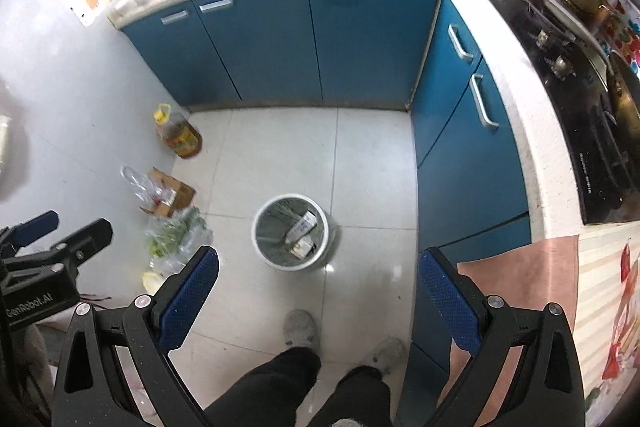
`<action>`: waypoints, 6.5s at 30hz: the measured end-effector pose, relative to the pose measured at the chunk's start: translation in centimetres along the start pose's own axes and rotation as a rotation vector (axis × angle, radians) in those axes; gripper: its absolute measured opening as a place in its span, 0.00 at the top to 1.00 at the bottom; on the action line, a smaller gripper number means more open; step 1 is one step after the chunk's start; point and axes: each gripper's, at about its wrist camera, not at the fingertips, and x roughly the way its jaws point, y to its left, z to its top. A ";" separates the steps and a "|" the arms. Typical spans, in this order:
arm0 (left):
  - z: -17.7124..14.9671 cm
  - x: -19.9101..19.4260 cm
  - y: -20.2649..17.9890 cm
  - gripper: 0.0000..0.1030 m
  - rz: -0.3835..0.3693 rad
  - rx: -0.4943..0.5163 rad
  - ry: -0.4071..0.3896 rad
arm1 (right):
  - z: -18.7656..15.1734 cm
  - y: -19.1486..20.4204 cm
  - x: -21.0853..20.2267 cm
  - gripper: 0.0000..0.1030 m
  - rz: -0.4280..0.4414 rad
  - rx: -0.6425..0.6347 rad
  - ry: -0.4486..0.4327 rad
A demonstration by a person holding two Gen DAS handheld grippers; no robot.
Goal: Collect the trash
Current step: 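Withdraw both tools from the bin and turn back toward the counter, then grasp the clear plastic bag with the right gripper while the left gripper grasps the red snack bag, then carry both bags to the white bin and release them inside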
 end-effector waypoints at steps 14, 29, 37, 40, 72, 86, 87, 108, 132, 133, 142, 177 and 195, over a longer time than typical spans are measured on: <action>1.5 -6.9 -12.9 0.00 -0.039 0.116 -0.221 | -2.5 -14.0 -9.6 0.01 0.160 0.310 -0.225; -8.5 -1.9 -52.0 0.00 -0.275 0.763 0.019 | -25.3 -50.5 -15.9 0.01 -0.299 1.019 -0.107; -15.1 4.6 -66.8 0.00 -0.367 0.878 0.295 | -37.1 -60.8 -14.7 0.22 -0.381 1.129 0.071; -16.4 6.3 -69.4 0.02 -0.387 0.888 0.341 | -38.2 -62.4 -12.9 0.22 -0.349 1.115 0.104; -9.9 -5.9 -64.6 1.00 -0.478 0.883 -0.003 | -34.2 -59.6 -14.9 0.97 -0.305 1.064 -0.101; -3.6 -12.2 -55.2 1.00 -0.513 0.794 -0.161 | -26.3 -53.8 -21.7 0.98 -0.279 1.005 -0.297; -3.1 -12.4 -54.4 1.00 -0.509 0.784 -0.171 | -25.7 -53.1 -21.8 0.98 -0.271 0.994 -0.306; 1.3 6.7 -41.3 0.56 -0.494 0.317 0.195 | -20.7 -47.8 -11.4 0.98 -0.129 0.909 -0.144; 3.9 13.2 -40.9 0.97 -0.610 0.018 0.148 | -14.8 -49.5 -2.4 0.98 -0.153 0.761 0.018; 4.2 12.1 -40.8 0.98 -0.587 0.047 0.114 | -14.7 -49.3 -2.5 0.98 -0.152 0.757 0.017; 6.6 3.1 -35.3 1.00 -0.482 0.157 -0.127 | -12.9 -45.6 -4.4 0.98 -0.113 0.707 -0.036; -3.1 50.3 4.3 1.00 -0.071 -0.127 0.140 | -7.9 -4.6 56.4 0.98 0.453 0.365 0.324; -4.6 51.4 6.0 0.01 0.012 -0.129 0.149 | -9.1 -2.5 62.6 0.26 0.228 0.223 0.376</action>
